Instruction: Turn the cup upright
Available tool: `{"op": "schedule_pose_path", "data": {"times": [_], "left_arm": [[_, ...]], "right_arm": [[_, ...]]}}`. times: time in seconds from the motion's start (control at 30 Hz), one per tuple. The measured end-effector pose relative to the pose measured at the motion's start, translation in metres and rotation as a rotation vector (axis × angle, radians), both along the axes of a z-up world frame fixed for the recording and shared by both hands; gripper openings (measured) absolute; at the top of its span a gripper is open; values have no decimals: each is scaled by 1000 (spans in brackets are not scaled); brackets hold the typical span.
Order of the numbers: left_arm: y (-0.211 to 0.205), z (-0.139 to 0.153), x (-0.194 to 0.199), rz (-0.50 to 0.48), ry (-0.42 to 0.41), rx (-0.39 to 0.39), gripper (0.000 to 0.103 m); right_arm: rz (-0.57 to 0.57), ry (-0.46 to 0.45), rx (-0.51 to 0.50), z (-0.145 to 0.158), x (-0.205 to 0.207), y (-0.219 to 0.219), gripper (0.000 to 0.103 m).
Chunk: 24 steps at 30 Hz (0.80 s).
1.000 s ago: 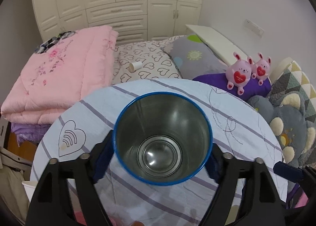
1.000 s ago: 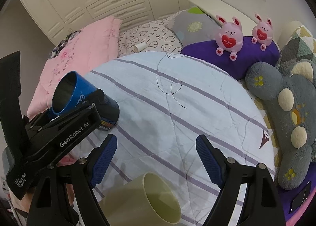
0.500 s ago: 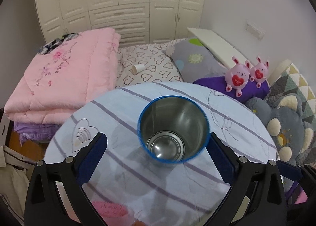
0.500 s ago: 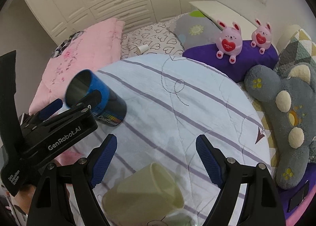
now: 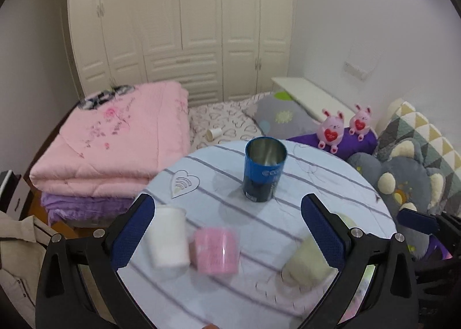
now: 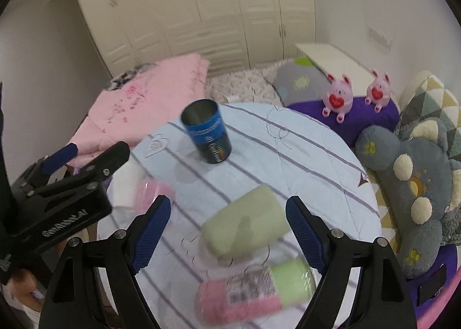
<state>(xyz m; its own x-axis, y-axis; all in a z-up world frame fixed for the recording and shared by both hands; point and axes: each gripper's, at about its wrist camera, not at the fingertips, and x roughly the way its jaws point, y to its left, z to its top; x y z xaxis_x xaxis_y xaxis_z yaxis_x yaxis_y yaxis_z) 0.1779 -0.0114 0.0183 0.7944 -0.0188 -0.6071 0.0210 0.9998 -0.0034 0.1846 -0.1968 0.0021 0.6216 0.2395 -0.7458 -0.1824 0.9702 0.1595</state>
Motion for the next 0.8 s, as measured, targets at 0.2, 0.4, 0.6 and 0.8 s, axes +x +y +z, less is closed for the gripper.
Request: {"op": "schedule_pose_path", "data": {"times": [0.2,0.4,0.6,0.8], "left_arm": [[1,13,-68,-49,-49,35,103],[4,15,-119,-59,-84,16,103],[1,16,-154,-87,-84,6,103],[-12,18,-176,-119,-119,16,103]], "right_arm": [[-35,-113,-5,0,-55,-1,84],[-48,-173,-24,4,-99,-1,84],[-70,-266,-81,8,-136,-2,84],[-94,-331,-108,12,-159,-10,84]]}}
